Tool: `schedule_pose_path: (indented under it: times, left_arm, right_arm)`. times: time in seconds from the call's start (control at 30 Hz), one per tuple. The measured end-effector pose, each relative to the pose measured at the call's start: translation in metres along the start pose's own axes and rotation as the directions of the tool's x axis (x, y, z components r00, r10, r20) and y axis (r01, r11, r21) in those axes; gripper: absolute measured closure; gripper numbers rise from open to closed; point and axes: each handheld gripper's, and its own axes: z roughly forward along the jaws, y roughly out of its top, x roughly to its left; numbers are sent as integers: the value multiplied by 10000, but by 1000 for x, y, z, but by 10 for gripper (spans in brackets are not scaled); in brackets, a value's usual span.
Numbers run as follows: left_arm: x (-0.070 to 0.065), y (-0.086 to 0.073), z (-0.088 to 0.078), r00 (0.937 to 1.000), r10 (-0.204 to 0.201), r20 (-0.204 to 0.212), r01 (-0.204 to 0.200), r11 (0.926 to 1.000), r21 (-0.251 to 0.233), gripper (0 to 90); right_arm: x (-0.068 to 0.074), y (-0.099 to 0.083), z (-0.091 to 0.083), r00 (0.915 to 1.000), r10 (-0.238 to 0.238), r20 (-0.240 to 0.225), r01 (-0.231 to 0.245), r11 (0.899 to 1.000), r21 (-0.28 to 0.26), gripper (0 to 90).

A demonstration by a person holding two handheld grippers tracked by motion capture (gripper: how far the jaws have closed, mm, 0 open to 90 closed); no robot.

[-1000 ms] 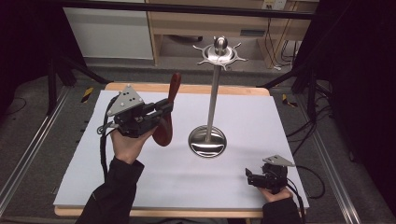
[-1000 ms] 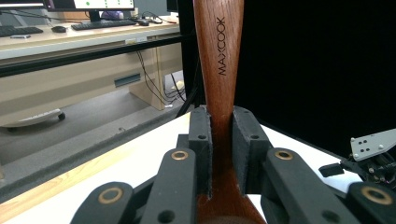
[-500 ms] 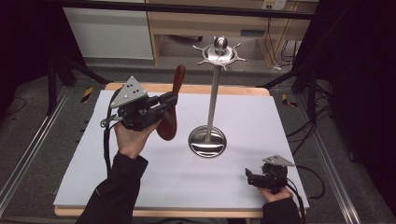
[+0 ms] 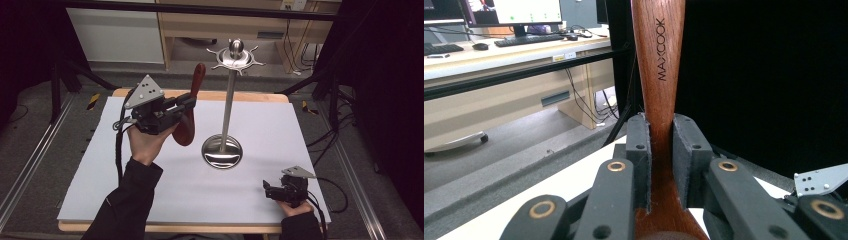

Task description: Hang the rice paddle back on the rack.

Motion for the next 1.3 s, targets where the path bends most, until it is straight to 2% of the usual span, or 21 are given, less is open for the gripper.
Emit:
schedule_pose_path:
  times: [0.17, 0.37, 0.6, 0.7, 0.93, 1.0, 1.03, 1.3]
  left_arm:
    - [0, 2, 5, 9999, -83, 135, 83, 10000, 20, 783]
    - [2, 4, 11, 9999, 99, 19, -99, 10000, 10, 783]
    - [1, 4, 15, 10000, 60, 32, -61, 9999, 159, 783]
    - [3, 5, 16, 9998, 195, -39, -195, 9998, 60, 783]
    - [3, 6, 18, 9998, 175, 6, -175, 9998, 82, 783]
    - [3, 6, 20, 9995, 310, 8, -310, 9995, 88, 783]
    - [1, 5, 20, 9999, 96, 69, -98, 9996, 250, 783]
    - [1, 7, 26, 9999, 121, 61, -123, 9994, 320, 783]
  right_arm:
    - [0, 0, 0, 10000, 5, -15, -5, 10000, -10, 86]
    - [0, 0, 0, 10000, -11, -5, 11, 10000, 11, 86]
    - [0, 0, 0, 10000, -9, -12, 9, 10000, 5, 86]
    - [0, 0, 0, 10000, 35, -35, -35, 10000, -11, 86]
    - [0, 0, 0, 10000, -4, -9, 4, 10000, 10, 86]
    - [0, 0, 0, 10000, -8, -14, 8, 10000, 7, 86]
    - [0, 0, 0, 10000, -7, -20, 7, 10000, 0, 86]
    - [0, 0, 0, 10000, -3, -29, 3, 10000, 1, 86]
